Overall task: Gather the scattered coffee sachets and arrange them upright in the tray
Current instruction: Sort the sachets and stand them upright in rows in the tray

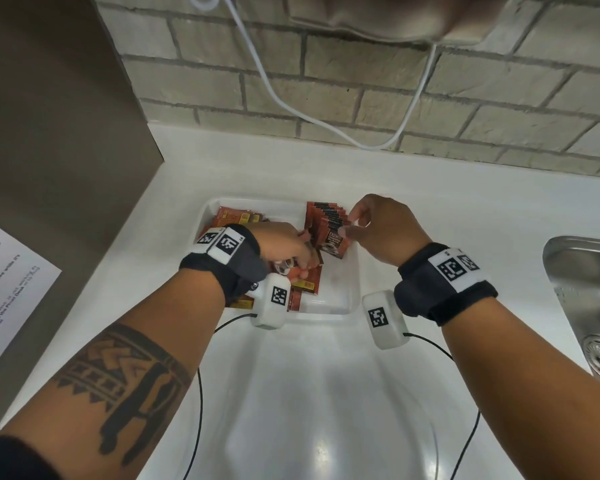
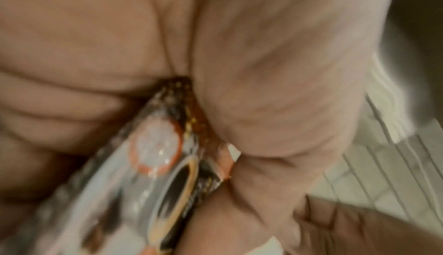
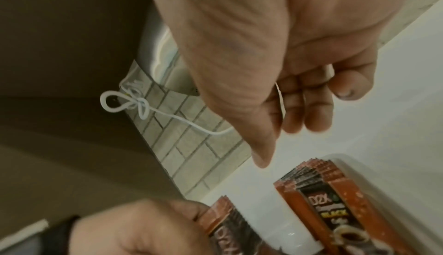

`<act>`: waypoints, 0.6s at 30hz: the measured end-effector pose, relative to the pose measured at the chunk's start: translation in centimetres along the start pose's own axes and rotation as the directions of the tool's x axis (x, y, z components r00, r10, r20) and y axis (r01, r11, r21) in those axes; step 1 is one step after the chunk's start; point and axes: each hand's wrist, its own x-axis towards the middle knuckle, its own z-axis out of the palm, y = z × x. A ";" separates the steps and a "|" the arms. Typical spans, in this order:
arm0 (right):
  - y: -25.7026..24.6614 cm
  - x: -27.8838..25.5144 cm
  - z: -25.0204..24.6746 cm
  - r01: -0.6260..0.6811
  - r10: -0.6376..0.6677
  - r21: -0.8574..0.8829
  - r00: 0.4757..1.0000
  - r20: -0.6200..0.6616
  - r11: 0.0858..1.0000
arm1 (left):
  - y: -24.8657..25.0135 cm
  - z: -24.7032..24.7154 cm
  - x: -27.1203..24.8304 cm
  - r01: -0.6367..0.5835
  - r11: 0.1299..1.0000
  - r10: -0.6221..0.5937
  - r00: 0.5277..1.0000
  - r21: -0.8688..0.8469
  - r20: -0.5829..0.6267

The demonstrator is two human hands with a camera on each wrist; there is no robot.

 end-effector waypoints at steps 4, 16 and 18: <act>-0.9 -1.5 0.2 -0.063 0.001 0.285 0.978 0.210 0.956 | -1.0 0.0 -0.7 -0.161 0.887 0.179 0.984 -0.433 -0.001; -0.6 0.0 -0.5 0.068 -0.066 0.145 0.998 -0.020 0.987 | -0.7 -0.6 -0.7 -0.161 0.984 0.138 0.961 -0.078 -0.240; -0.1 0.5 0.0 0.032 -0.032 0.067 0.999 0.001 0.997 | -0.8 -0.7 -0.4 -0.030 0.999 0.024 0.983 -0.030 -0.181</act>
